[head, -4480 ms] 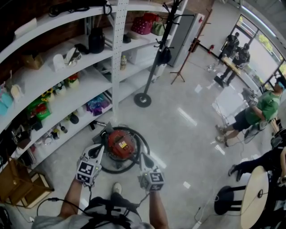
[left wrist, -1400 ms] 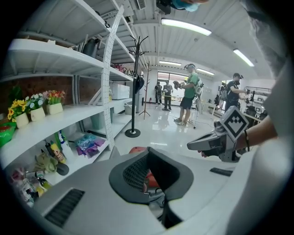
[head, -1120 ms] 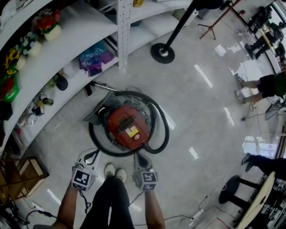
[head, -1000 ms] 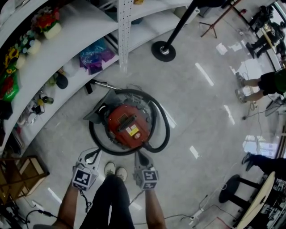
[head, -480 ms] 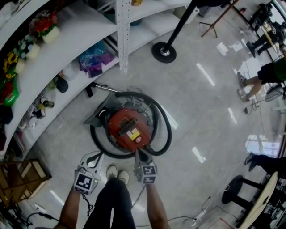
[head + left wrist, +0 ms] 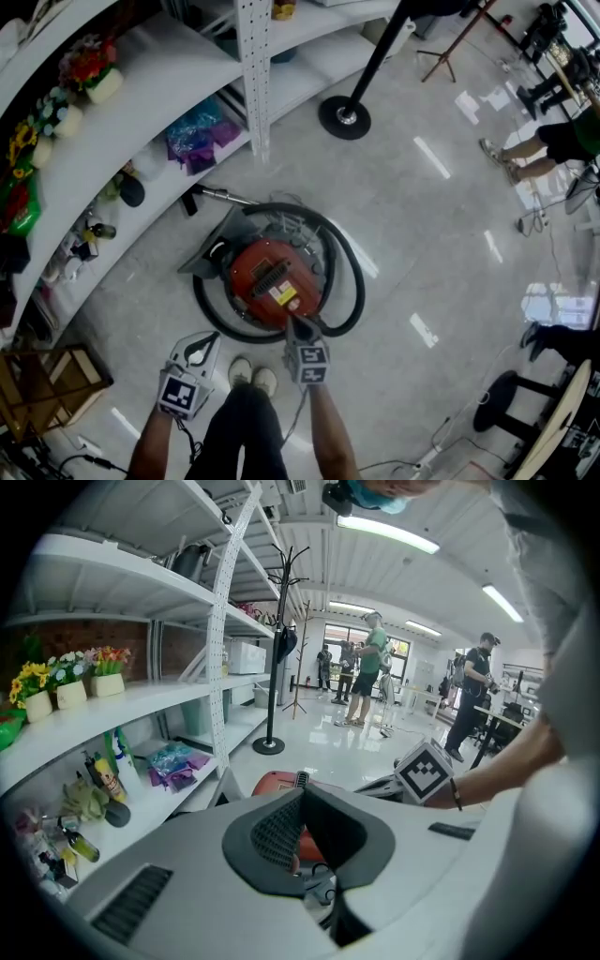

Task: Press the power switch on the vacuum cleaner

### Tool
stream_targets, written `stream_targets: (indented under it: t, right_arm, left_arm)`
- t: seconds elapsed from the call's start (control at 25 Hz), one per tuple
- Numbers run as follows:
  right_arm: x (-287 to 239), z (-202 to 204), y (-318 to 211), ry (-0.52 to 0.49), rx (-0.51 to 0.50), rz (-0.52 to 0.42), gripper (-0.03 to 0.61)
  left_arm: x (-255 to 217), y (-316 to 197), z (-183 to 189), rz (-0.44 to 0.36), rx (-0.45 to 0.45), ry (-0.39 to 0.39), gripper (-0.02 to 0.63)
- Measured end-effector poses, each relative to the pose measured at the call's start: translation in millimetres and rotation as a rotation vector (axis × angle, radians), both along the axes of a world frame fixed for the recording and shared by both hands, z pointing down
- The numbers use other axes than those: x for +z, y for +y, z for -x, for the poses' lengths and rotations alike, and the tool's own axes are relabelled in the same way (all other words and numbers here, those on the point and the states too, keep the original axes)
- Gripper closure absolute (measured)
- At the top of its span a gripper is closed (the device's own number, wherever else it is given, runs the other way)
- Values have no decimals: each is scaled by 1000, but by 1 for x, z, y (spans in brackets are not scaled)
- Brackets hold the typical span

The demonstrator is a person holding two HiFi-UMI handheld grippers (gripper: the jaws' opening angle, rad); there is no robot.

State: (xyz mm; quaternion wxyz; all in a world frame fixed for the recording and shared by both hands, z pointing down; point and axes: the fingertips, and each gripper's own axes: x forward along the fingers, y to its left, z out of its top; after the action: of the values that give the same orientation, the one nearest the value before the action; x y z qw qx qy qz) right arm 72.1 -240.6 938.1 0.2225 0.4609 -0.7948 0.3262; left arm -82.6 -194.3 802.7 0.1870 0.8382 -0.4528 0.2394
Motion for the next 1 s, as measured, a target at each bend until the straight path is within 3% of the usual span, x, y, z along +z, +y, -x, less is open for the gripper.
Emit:
stream_targets:
  t: [0.52,1.0]
  right_arm:
    - [35,-3,-9,28,19,36,566]
    - [34,-3,-8,34,26,38,566]
  left_arm:
    - [6,-1,9,21,-34,19,607]
    - [12,-2,14,33,-55,29,607]
